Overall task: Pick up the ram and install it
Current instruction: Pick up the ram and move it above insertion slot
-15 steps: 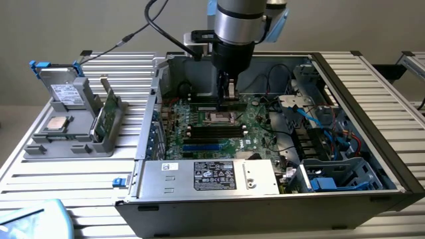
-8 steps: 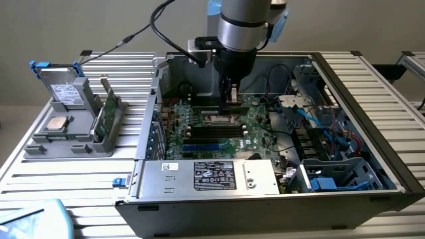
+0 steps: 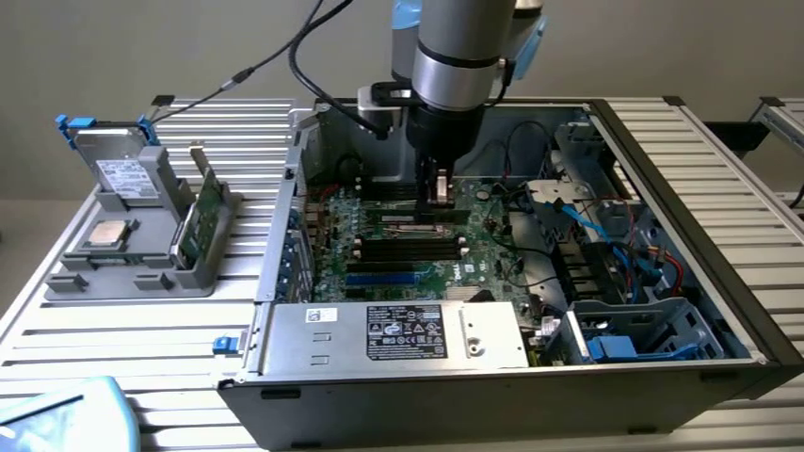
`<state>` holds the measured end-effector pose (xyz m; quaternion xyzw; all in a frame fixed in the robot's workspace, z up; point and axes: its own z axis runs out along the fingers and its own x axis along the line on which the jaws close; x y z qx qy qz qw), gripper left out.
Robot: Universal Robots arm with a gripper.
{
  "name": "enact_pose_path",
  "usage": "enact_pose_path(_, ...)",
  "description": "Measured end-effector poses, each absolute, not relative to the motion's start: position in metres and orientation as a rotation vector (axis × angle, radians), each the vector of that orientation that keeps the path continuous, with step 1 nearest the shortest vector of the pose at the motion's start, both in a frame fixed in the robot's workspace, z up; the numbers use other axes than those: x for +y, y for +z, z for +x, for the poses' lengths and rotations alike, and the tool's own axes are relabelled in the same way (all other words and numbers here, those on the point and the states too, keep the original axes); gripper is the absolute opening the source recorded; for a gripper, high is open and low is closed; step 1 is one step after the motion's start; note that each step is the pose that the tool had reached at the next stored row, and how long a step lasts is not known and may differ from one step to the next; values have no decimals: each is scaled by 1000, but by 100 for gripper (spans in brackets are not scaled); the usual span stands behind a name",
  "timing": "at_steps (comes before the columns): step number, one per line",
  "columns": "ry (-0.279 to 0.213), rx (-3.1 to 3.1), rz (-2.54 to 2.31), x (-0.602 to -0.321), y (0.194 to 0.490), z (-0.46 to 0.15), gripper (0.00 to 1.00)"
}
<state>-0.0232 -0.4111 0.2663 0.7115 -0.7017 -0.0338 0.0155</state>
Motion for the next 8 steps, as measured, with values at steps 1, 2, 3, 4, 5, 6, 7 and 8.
enact_pose_path(1,-105,-2188,2209,-411,265,-23,14)
enact_pose_path(2,-104,-2191,2205,-411,263,-23,14)
enact_pose_path(3,-103,-2192,2203,-411,261,-23,14)
enact_pose_path(4,-102,-2194,2201,-410,259,-24,14)
enact_pose_path(5,-101,-2195,2199,-410,257,-24,14)
enact_pose_path(6,-100,-2196,2196,-410,255,-24,14)
enact_pose_path(7,-98,-2196,2195,-410,254,-24,14)
enact_pose_path(8,-96,-2197,2193,-409,252,-24,14)
